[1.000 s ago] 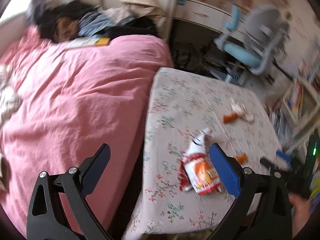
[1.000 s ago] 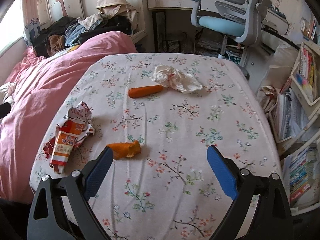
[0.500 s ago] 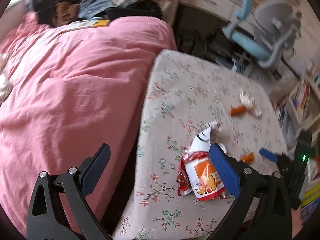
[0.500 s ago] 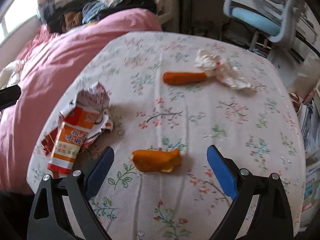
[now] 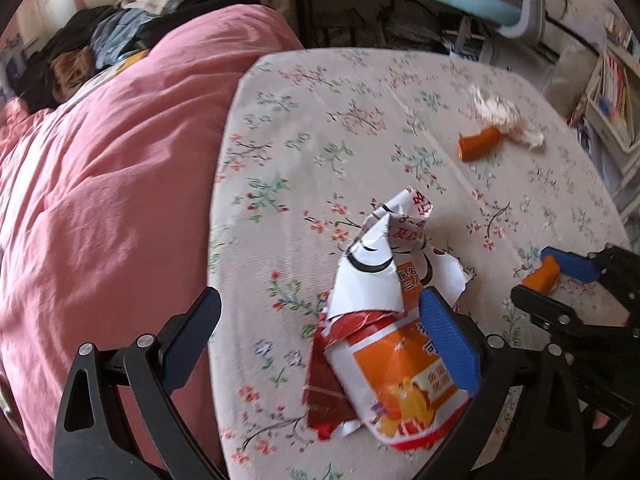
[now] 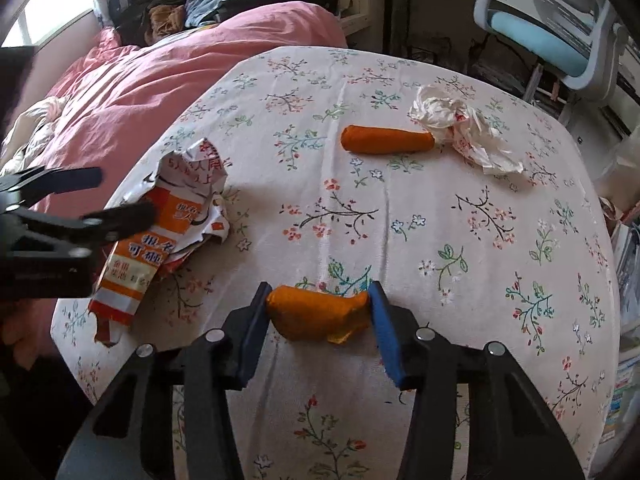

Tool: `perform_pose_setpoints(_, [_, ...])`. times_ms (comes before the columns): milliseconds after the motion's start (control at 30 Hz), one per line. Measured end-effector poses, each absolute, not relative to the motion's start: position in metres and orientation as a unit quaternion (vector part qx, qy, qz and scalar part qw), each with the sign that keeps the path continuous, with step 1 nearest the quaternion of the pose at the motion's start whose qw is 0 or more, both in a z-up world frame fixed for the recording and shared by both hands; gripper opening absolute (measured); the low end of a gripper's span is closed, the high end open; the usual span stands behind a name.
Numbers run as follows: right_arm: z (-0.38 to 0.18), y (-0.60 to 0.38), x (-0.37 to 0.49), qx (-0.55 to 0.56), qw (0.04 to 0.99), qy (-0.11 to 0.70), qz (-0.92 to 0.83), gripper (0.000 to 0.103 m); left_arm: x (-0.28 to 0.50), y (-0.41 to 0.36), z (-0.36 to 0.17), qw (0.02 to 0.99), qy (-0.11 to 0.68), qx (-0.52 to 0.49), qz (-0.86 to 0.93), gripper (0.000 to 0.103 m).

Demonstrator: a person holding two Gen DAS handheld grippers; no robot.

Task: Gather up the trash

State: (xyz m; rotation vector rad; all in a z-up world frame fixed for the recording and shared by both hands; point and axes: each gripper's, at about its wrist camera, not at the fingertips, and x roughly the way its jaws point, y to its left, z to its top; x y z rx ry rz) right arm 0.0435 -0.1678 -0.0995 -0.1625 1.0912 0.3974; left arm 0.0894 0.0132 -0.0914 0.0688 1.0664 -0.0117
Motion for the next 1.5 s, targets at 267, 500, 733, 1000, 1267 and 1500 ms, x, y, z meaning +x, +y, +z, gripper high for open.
perform_pose_setpoints(267, [-0.087,-0.176,0.044,-0.067,0.848,0.49,0.193,0.048,0.089,-0.003,-0.098,0.853,0.518,0.027,-0.06,0.044])
perform_pose_setpoints(500, [-0.079,-0.187,0.044,-0.067,0.853,0.479,0.195,0.048,0.083,0.003,-0.07,0.875,0.48,0.003,-0.061,0.033])
perform_pose_setpoints(733, [-0.075,-0.196,0.04,-0.076,0.855,0.472,0.201,0.048,0.079,-0.002,-0.057,0.887,0.458,0.017,-0.064,0.033])
perform_pose_setpoints(1000, [-0.072,-0.197,0.036,-0.081,0.855,0.467,0.212,0.048,0.073,-0.014,-0.051,0.894,0.44,0.047,-0.064,0.033])
perform_pose_setpoints(1267, [-0.069,-0.194,0.03,-0.091,0.852,0.464,0.225,0.048,0.067,-0.019,-0.047,0.895,0.436,0.056,-0.073,0.033])
perform_pose_setpoints(1500, [-0.052,-0.186,0.006,-0.081,0.852,0.449,0.256,0.048,0.047,-0.017,-0.037,0.897,0.428,0.043,-0.101,0.033])
